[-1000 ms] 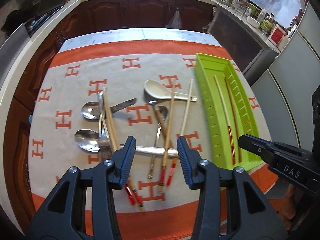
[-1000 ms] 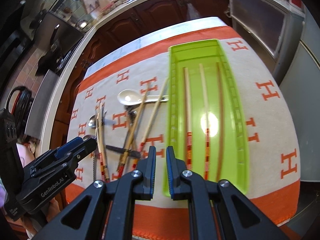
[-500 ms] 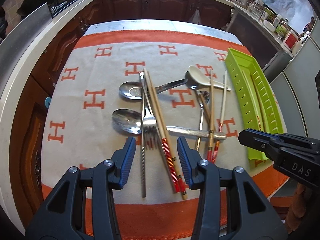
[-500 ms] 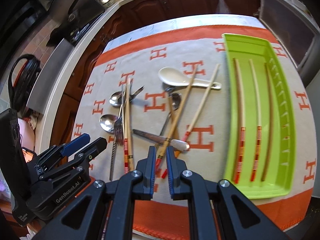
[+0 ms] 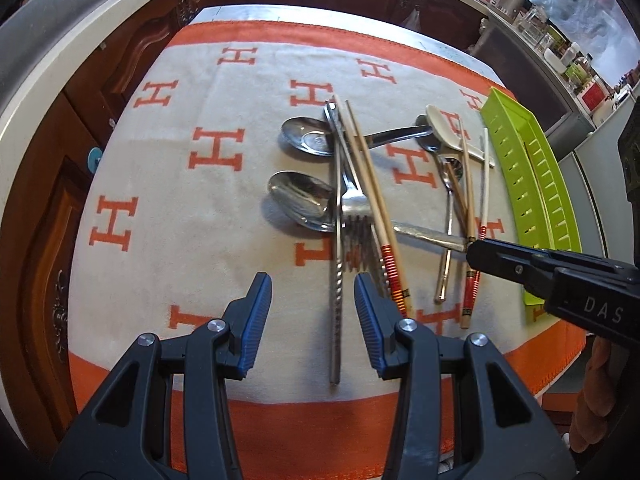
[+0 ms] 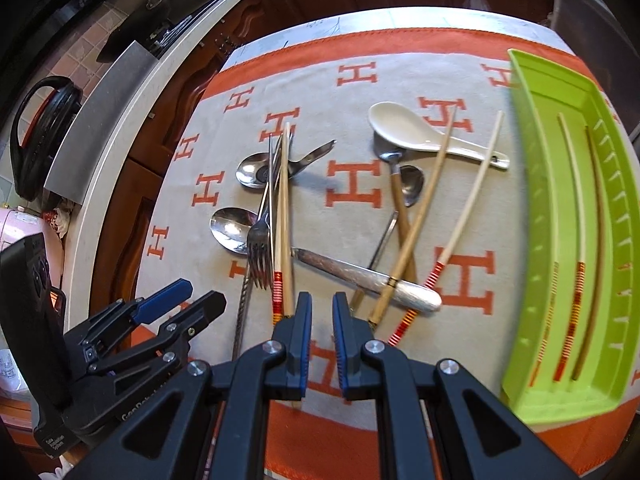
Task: Organize utensils
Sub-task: 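Move both open tools back over the utensil pile, then grasp a light chopstick with the right tool while the left tool grasps another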
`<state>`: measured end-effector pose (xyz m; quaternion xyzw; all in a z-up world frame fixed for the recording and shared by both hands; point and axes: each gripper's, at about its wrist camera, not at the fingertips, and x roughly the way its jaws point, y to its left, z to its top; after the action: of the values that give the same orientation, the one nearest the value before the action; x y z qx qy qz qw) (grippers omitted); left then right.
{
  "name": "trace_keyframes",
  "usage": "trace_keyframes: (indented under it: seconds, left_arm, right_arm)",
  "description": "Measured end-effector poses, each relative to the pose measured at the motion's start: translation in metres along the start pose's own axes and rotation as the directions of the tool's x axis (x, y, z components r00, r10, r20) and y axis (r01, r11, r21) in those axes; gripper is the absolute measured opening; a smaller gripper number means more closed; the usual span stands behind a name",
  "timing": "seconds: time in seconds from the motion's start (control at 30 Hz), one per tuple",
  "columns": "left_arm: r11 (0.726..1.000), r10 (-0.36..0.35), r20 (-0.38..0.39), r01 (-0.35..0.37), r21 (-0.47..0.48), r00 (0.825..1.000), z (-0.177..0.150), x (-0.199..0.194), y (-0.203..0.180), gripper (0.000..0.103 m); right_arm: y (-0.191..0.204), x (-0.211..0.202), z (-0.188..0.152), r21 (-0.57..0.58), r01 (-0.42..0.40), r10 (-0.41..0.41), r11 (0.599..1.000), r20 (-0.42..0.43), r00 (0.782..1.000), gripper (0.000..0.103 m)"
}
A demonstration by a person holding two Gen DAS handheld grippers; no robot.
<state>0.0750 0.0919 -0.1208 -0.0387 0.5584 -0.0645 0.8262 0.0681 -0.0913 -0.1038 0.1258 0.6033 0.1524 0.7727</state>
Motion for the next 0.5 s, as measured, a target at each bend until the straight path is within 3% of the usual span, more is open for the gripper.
trace_keyframes:
  seconds: [0.5]
  left_arm:
    - [0.999, -0.04, -0.023, 0.039, -0.035, 0.999, -0.002, 0.012, 0.019, 0.04]
  right_arm:
    - [0.019, 0.052, 0.043, -0.003, -0.08, 0.079, 0.997, -0.058, 0.995, 0.01]
